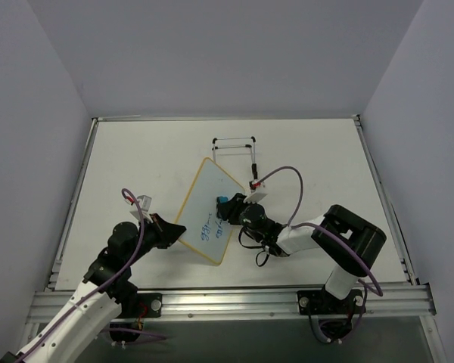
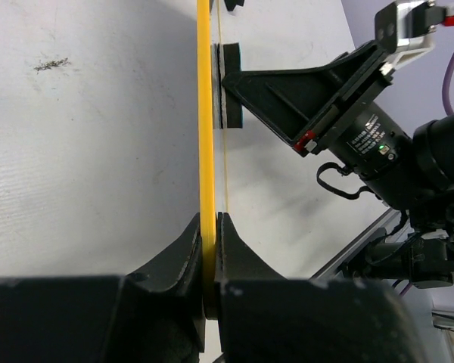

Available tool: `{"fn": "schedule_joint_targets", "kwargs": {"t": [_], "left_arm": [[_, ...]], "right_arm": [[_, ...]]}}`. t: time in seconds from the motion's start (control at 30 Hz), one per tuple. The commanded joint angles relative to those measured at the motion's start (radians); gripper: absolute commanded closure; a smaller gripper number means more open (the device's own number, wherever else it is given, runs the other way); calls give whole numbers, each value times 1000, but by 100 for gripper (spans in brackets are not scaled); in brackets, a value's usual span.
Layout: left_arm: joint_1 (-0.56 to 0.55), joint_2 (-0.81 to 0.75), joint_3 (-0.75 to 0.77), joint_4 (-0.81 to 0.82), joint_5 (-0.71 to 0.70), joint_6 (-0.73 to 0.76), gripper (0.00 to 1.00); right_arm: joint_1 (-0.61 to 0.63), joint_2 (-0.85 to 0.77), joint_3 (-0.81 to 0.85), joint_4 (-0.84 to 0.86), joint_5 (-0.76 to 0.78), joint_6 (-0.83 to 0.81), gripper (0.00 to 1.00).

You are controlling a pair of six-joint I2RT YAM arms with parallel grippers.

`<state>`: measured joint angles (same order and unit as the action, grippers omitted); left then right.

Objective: Erase the whiteboard

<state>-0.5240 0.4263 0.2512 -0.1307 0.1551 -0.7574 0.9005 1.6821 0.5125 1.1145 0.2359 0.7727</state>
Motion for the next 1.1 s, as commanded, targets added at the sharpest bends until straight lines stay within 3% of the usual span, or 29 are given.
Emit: {"fn": "schedule_joint_targets", "kwargs": {"t": [0.0, 0.23, 0.4, 0.67, 0.87, 1.07], "left_arm": [[-33, -8, 36, 11, 159, 101, 98], [-34, -14, 34, 9, 153, 101, 98], [-33, 3, 37, 14, 156, 105, 98], [-33, 3, 34, 19, 162, 104, 98], [-34, 0, 34, 19, 162, 104, 98], [-33, -1, 34, 20, 162, 102, 98]], "right_arm": [[-46, 21, -77, -157, 30, 74, 98], [-51, 11, -106, -43, -70, 22, 99], [70, -27, -43, -12, -98, -55, 99], [236, -79, 29, 7, -11, -49, 98], [276, -78, 57, -28, 16, -58, 98], [241, -49, 99, -224, 112, -33, 99]]}}
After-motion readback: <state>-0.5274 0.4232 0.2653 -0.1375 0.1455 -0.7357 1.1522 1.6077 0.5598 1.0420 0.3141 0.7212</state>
